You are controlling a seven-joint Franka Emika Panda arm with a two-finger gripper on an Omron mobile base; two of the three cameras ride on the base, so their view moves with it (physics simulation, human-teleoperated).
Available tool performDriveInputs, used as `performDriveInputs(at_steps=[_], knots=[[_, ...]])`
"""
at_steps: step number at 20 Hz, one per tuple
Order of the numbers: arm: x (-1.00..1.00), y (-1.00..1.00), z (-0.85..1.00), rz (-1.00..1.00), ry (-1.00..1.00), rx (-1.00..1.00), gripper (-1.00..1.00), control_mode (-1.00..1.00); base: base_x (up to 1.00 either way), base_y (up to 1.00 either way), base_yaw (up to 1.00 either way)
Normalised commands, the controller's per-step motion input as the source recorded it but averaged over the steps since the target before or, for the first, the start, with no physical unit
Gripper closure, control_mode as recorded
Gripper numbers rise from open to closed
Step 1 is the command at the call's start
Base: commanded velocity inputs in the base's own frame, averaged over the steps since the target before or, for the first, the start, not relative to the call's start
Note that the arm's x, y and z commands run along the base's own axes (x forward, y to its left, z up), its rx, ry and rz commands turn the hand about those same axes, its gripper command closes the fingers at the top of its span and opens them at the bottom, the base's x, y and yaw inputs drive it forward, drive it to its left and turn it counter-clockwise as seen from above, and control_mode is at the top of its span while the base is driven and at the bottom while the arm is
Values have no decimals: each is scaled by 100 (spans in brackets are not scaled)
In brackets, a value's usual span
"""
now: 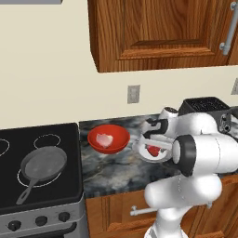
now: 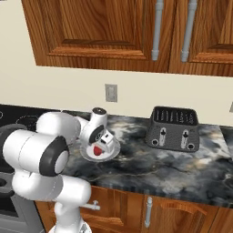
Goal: Place one of the steaks on the plate and the other in the bowl. Then place the bowl in the fridge.
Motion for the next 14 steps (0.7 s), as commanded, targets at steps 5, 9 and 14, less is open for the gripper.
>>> performDriveInputs(at_steps=[5, 9, 14], knots=[[-75, -2, 76, 2, -30, 0, -100, -100, 0, 0, 0], [-97, -3, 89, 8, -35, 0, -100, -100, 0, 0, 0], [-100, -7, 80, 10, -33, 0, -100, -100, 0, 0, 0]])
